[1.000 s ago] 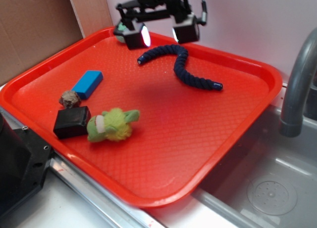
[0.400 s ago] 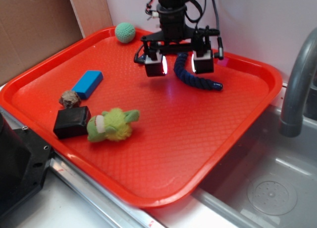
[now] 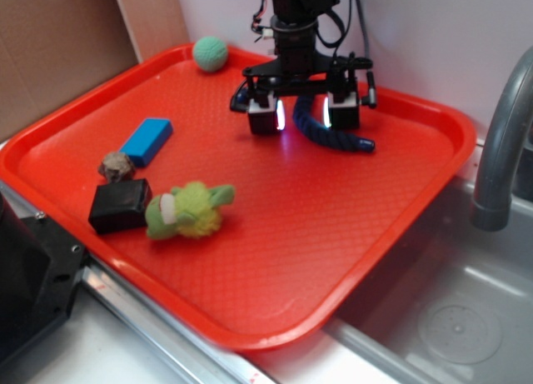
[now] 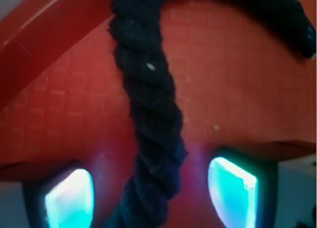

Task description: Grab the blue rope.

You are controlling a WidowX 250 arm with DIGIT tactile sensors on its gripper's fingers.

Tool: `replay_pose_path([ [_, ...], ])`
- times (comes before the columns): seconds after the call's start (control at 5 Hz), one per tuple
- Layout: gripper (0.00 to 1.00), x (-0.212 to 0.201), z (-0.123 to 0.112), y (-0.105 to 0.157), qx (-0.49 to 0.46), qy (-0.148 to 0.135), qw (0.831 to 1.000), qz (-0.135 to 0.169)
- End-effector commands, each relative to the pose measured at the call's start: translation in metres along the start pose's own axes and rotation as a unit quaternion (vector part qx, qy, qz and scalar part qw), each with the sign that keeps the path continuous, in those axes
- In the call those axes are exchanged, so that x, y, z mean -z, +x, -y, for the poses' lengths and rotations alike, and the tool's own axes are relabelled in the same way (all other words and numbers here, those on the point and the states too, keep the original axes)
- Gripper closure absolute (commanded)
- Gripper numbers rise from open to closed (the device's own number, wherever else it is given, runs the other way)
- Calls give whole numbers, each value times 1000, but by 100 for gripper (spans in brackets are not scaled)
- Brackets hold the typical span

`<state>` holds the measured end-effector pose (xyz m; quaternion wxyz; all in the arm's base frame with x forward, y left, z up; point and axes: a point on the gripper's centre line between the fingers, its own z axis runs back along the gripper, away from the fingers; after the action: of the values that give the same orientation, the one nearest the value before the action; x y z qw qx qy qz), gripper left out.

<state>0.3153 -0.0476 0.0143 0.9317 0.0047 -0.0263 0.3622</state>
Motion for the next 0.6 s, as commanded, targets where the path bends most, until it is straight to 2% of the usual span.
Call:
replay_pose_path([
  [0.0, 100, 2, -20, 5, -2, -4, 1000, -16],
  [0.2, 100, 2, -22, 4, 0, -6, 1000, -21],
  [0.4, 100, -12, -26, 0, 46, 13, 999, -10],
])
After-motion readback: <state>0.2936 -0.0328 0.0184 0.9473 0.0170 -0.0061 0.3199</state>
